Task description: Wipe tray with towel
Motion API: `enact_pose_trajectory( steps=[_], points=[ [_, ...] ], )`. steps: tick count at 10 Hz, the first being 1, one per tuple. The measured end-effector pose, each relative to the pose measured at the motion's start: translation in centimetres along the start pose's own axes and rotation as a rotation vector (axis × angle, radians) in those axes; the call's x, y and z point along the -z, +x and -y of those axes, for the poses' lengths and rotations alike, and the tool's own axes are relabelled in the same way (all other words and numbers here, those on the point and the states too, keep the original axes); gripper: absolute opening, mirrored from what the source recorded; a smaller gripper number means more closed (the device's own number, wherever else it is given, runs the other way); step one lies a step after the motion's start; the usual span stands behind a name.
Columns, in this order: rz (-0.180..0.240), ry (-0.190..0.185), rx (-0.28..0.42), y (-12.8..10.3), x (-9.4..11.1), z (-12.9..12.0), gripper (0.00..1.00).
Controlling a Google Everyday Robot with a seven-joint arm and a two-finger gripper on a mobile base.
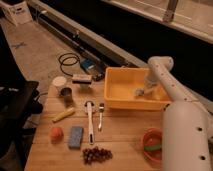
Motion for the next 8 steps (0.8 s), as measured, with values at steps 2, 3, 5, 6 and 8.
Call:
enact_pose_trajectory(
  steps=[2, 3, 5, 6, 8],
  points=[
    [0.064, 0.032, 0.021, -1.7, -0.3, 0.7, 0.00],
    [0.100, 0.040, 0.023, -2.2, -0.5, 0.6, 0.00],
    [0.163, 0.032, 0.041, -4.0, -1.1, -0.5, 0.00],
    [0.176, 0.032, 0.035, -4.1, -0.9, -1.2, 0.00],
    [0.176, 0.008, 0.016, -4.1, 0.2, -4.1, 0.00]
  ],
)
